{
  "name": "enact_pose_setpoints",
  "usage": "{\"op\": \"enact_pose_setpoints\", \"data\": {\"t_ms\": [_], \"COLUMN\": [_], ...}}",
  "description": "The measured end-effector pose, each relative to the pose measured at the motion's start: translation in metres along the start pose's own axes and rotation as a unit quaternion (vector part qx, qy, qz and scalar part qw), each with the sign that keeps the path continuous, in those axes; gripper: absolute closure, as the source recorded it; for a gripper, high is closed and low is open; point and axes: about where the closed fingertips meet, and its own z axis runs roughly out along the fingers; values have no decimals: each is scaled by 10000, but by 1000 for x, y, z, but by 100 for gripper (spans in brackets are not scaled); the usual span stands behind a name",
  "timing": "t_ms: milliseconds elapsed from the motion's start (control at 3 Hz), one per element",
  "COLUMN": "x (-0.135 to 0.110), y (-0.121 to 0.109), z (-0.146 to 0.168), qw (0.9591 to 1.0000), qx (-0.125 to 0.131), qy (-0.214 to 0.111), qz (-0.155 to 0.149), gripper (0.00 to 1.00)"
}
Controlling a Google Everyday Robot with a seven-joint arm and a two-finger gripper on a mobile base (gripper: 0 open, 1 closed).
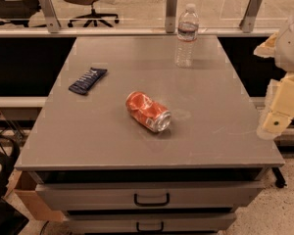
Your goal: Place coke can upright
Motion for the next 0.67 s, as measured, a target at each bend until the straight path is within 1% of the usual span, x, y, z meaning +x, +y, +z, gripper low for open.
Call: {"op": "enact_pose_setpoints", "data": {"t_ms": [333, 667], "x": [0, -3], "y": [0, 0], "z": [0, 0], "qw": [10000, 10000], "qx": [0, 30], "qy": [0, -16], "qz": [0, 69], "gripper": [0, 0]}}
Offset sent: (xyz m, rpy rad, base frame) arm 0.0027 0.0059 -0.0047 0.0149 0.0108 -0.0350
